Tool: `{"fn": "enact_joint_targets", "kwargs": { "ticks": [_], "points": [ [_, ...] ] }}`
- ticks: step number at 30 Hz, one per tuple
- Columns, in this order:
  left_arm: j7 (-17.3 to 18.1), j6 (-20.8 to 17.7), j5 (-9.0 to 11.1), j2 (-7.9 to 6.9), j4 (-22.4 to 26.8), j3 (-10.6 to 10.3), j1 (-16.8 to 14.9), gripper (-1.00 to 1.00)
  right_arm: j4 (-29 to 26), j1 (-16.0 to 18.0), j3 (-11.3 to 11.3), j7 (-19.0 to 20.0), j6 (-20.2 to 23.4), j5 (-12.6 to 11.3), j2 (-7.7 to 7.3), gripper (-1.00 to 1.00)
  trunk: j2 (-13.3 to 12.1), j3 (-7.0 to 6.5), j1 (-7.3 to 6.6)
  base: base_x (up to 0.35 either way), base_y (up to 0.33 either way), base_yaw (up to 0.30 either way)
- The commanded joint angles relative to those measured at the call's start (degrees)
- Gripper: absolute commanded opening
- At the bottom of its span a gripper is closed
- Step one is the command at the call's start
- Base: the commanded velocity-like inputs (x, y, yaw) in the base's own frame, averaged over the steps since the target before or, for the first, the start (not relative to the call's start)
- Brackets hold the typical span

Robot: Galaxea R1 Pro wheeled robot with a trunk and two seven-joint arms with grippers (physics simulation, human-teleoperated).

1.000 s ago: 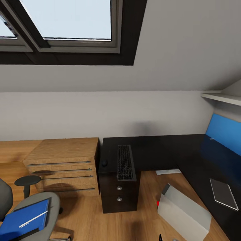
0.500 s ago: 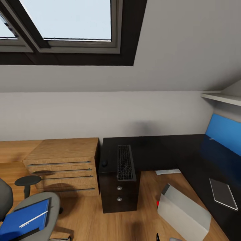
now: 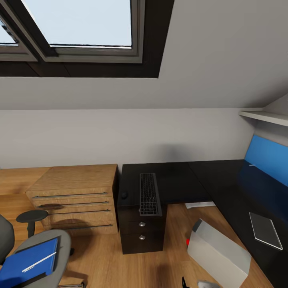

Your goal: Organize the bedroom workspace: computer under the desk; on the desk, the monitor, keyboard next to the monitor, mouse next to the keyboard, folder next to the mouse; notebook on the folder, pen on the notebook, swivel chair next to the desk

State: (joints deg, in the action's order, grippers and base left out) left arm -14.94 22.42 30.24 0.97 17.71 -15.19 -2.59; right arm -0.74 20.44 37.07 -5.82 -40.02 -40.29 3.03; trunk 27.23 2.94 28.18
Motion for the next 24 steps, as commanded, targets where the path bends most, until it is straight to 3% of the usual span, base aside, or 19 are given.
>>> {"fn": "enact_joint_targets", "kwargs": {
  "ticks": [1,7,9,12,15,16,19,24],
  "points": [
    [-0.45,0.18,0.25,-0.03,0.0,-0.5,-0.05,1.0,-0.49,0.04,0.43,-0.6,-0.04,0.05,-0.02,1.0,0.11,0.12,0.03,0.0,0.0,-0.003],
    [-0.44,0.23,0.26,-0.04,-0.03,-0.54,-0.05,1.0,-5.24,0.39,0.39,-0.92,0.29,0.04,-0.71,1.0,0.11,0.13,0.03,0.0,0.0,-0.001],
    [-0.44,0.24,0.26,-0.07,-0.04,-0.54,-0.05,1.0,-6.67,1.13,0.33,-1.05,0.62,-0.01,-1.58,1.0,0.11,0.13,0.03,0.0,0.0,0.0],
    [-0.44,0.25,0.26,-0.05,-0.04,-0.58,-0.05,1.0,-8.4,5.71,0.19,-1.27,2.55,-0.2,-3.26,1.0,0.11,0.13,0.03,0.0,0.0,0.0],
    [-0.47,0.25,0.24,-0.03,-0.04,-0.61,-0.05,1.0,-8.96,9.59,0.08,-1.4,5.62,-0.3,-3.79,1.0,0.11,0.13,0.03,0.0,0.0,0.0],
    [-0.48,0.25,0.23,-0.03,-0.04,-0.63,-0.05,1.0,-9.07,10.93,0.05,-1.55,6.96,-0.32,-3.92,1.0,0.11,0.13,0.03,0.0,0.0,0.0],
    [-0.69,0.25,0.29,0.02,-0.04,-0.69,-0.05,1.0,-9.46,21.32,-0.07,-4.84,19.16,-0.45,-4.55,1.0,0.11,0.13,0.03,0.0,0.0,0.0],
    [-0.75,0.27,0.33,-0.28,-0.04,-0.6,-0.05,1.0,-9.65,26.89,-0.13,-6.71,29.64,-0.52,-4.69,1.0,0.11,0.13,0.03,0.0,0.0,0.0]
  ]
}}
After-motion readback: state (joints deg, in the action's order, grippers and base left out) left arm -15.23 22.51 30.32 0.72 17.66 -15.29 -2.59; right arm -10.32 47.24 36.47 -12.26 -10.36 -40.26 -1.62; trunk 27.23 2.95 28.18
